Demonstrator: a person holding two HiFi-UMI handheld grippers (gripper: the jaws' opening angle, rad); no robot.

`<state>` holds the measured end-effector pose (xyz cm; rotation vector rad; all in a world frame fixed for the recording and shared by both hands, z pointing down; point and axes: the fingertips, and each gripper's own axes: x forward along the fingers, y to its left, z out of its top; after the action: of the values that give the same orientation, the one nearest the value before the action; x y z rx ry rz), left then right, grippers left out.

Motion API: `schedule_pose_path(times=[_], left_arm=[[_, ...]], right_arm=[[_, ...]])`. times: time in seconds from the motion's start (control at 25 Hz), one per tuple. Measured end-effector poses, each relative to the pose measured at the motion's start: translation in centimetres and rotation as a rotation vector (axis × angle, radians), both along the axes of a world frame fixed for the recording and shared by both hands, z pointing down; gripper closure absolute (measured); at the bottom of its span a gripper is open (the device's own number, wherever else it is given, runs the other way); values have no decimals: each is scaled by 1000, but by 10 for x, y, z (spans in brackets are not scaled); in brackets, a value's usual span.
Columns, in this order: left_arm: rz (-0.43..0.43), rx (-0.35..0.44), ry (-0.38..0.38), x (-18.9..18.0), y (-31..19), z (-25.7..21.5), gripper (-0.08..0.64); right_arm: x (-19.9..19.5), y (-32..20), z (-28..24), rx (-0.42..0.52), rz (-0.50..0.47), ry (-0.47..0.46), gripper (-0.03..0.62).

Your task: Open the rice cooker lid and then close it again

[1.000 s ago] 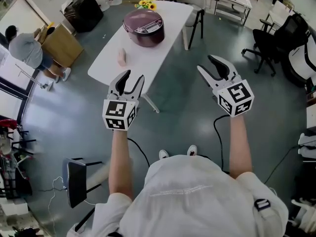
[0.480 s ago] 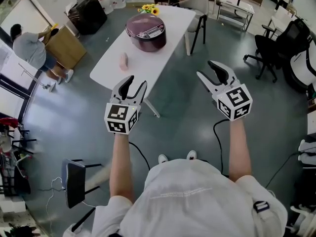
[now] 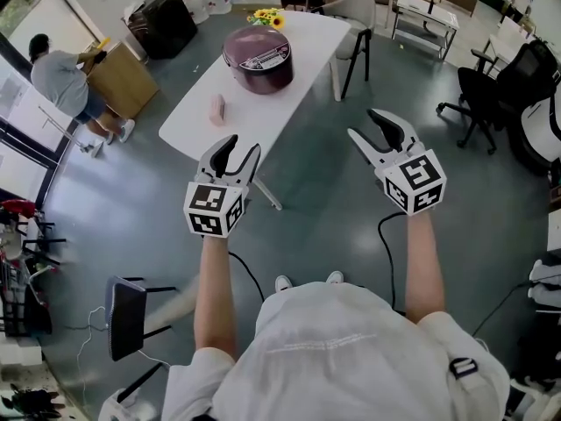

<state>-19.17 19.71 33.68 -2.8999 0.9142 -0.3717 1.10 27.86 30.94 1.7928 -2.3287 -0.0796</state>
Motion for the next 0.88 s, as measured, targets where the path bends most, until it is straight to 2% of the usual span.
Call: schedule_pose_path(times=[0.4,0.88], left_arm=[[-60,-17,-10,39,9,4,350],[-69,-51,-11,76,-18,13,351]], right_arm=[[44,6,9,-8,-57,-13,365],[82,-19,20,-29,-59,-26,364]])
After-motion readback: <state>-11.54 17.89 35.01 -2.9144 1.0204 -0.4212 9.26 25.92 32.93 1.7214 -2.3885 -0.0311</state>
